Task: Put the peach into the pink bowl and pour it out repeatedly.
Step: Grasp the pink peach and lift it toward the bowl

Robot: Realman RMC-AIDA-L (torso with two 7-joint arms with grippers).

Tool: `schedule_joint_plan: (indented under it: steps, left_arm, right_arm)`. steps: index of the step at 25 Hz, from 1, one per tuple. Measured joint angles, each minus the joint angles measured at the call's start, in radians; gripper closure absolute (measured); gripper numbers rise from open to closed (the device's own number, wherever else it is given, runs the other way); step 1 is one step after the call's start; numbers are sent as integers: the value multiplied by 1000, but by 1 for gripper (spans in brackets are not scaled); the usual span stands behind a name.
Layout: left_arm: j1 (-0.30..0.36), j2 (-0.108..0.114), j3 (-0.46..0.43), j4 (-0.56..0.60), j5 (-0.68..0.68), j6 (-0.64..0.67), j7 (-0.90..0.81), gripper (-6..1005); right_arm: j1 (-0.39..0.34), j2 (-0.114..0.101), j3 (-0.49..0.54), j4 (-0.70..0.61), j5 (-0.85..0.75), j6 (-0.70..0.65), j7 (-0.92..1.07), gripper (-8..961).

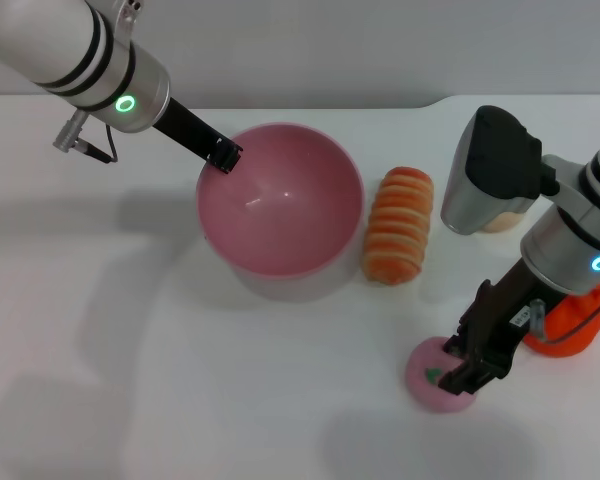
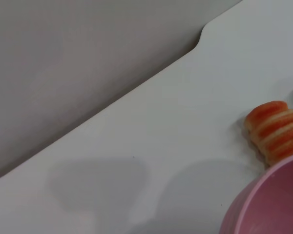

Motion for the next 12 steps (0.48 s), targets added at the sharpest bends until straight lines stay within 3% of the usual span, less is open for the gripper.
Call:
schedule_joint_plan:
  steps: [3,12]
  left_arm:
    - [2,0,3,0,0,1,1,953]
    - [10,0,4,-3,-1,-1,0,952]
  right_arm:
    - [-7,0,-11,3,0,27,0,434]
    - [-16,0,-16,-7,3,51,-5,772]
